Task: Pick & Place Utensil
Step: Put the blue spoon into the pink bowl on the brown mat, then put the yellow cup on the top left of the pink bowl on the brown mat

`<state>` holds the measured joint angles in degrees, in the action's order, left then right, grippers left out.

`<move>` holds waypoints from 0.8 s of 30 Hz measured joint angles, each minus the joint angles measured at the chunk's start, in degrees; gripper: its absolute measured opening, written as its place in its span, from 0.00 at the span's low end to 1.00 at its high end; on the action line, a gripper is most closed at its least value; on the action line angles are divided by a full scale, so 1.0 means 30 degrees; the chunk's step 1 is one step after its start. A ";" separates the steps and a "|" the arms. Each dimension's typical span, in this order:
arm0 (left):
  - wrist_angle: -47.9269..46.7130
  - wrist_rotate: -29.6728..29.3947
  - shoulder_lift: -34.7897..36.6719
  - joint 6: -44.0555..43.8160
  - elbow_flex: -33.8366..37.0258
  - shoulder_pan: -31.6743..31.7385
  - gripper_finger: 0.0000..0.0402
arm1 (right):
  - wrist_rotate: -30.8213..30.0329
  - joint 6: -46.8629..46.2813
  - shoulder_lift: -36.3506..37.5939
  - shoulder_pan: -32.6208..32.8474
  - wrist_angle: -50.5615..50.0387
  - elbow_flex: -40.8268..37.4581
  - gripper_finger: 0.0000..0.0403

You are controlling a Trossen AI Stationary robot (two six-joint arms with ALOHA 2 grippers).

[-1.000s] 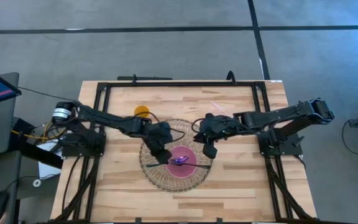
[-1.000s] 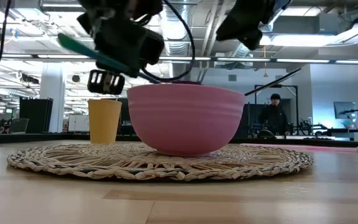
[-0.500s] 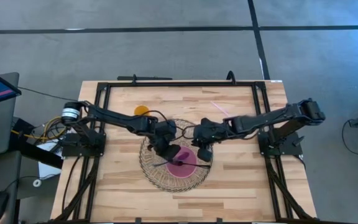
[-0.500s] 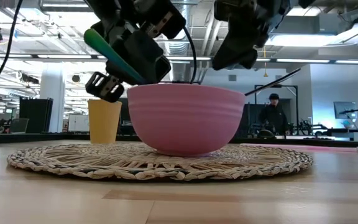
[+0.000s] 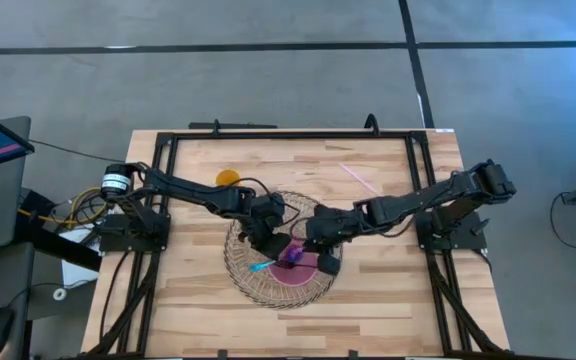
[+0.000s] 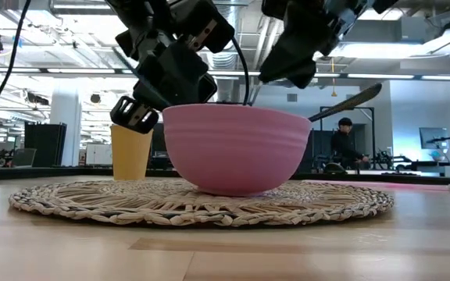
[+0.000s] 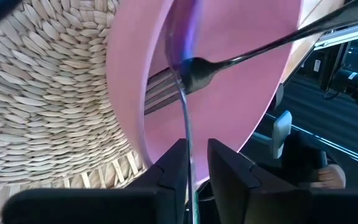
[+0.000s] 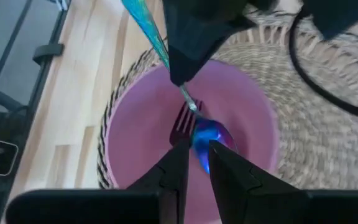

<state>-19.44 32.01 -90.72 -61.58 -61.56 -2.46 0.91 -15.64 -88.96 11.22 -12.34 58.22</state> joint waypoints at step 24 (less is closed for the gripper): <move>0.0501 0.0586 0.2209 0.2331 0.0015 0.0538 0.19 | 0.1250 0.0051 0.1349 -0.0340 -0.0507 0.0000 0.14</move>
<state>-17.94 33.77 -84.09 -54.59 -61.52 -0.84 4.66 -15.49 -84.91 10.20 -13.86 58.22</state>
